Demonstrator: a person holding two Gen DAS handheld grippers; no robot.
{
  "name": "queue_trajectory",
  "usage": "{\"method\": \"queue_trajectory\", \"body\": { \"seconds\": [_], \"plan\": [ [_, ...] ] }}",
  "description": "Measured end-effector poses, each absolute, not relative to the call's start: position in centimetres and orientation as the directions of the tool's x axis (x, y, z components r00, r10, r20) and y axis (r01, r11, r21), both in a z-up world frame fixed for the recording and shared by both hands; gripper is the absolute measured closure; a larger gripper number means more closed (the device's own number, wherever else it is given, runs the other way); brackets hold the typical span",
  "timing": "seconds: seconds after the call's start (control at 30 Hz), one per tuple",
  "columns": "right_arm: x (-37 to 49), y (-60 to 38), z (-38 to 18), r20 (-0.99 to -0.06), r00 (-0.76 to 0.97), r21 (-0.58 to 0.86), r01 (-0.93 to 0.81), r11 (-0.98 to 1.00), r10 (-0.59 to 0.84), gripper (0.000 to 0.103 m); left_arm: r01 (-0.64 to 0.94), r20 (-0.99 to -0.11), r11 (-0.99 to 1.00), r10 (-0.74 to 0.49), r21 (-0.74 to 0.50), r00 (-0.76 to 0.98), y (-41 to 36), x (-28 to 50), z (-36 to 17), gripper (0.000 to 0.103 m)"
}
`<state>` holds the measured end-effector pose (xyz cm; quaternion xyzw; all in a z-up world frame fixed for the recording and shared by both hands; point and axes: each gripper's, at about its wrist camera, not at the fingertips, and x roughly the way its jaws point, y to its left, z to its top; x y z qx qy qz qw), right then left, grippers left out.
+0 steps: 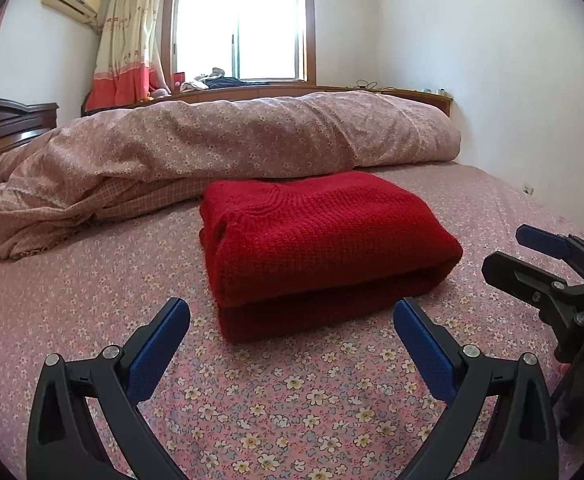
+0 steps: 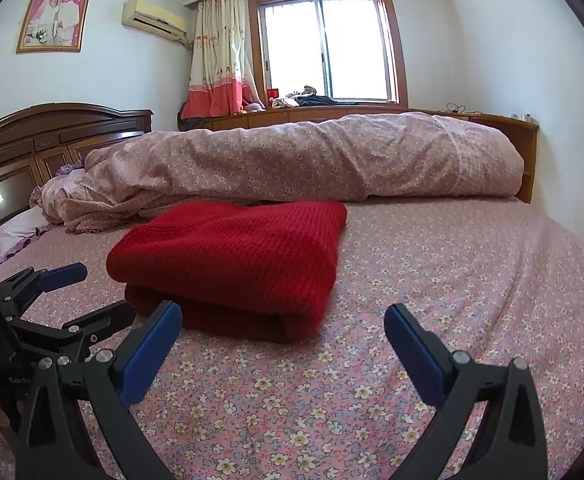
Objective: Fold small clothes
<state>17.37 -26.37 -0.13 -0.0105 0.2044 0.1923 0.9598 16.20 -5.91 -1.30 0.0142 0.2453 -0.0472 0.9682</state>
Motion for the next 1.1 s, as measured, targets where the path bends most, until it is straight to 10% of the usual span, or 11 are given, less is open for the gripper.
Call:
{"method": "queue_trajectory", "body": {
  "seconds": [1.1],
  "plan": [
    [17.74, -25.77, -0.72, -0.422, 0.833, 0.040, -0.377, 0.926, 0.357, 0.000, 0.080, -0.506, 0.997, -0.071, -0.004, 0.860, -5.57, 16.71, -1.76, 0.004]
  ]
}}
